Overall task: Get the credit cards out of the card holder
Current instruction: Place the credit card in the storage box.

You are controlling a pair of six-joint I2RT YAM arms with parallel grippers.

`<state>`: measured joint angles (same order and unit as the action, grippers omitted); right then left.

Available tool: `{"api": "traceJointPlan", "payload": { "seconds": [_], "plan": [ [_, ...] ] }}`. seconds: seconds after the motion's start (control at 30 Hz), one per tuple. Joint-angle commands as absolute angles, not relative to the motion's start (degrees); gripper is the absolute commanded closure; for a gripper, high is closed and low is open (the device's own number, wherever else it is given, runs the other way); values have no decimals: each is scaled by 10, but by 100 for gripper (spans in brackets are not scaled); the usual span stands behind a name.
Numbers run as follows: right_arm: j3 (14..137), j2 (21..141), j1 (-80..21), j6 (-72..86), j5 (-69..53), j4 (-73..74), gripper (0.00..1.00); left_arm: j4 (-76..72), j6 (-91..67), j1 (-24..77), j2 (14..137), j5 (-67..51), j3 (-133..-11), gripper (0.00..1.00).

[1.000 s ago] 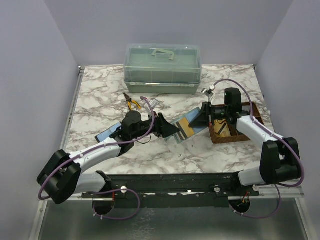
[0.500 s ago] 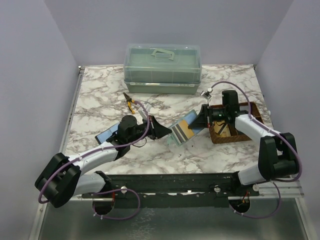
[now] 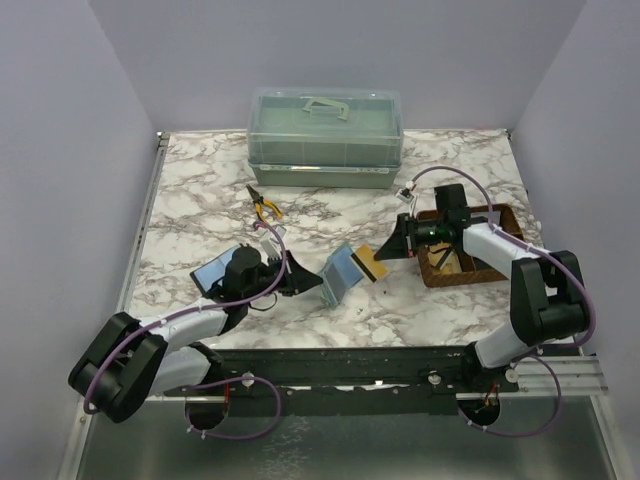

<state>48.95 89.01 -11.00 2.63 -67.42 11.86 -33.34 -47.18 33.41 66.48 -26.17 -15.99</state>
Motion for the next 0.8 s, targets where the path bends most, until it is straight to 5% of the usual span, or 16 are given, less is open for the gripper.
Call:
{"api": "traceJointPlan", "payload": {
  "seconds": [0.0,0.27,0.5,0.77],
  "plan": [
    [510,896,-114,6,-623,142,100,-341,-470,316,660,-287,-145,100],
    [540,828,-95,-72,-560,200,100,-326,-457,302,712,-295,-137,100],
    [562,782,41,-104,-555,255,100,-320,-443,298,728,-305,-147,100],
    [523,729,97,-113,-380,254,100,-309,-430,294,734,-320,-165,100]
  ]
}}
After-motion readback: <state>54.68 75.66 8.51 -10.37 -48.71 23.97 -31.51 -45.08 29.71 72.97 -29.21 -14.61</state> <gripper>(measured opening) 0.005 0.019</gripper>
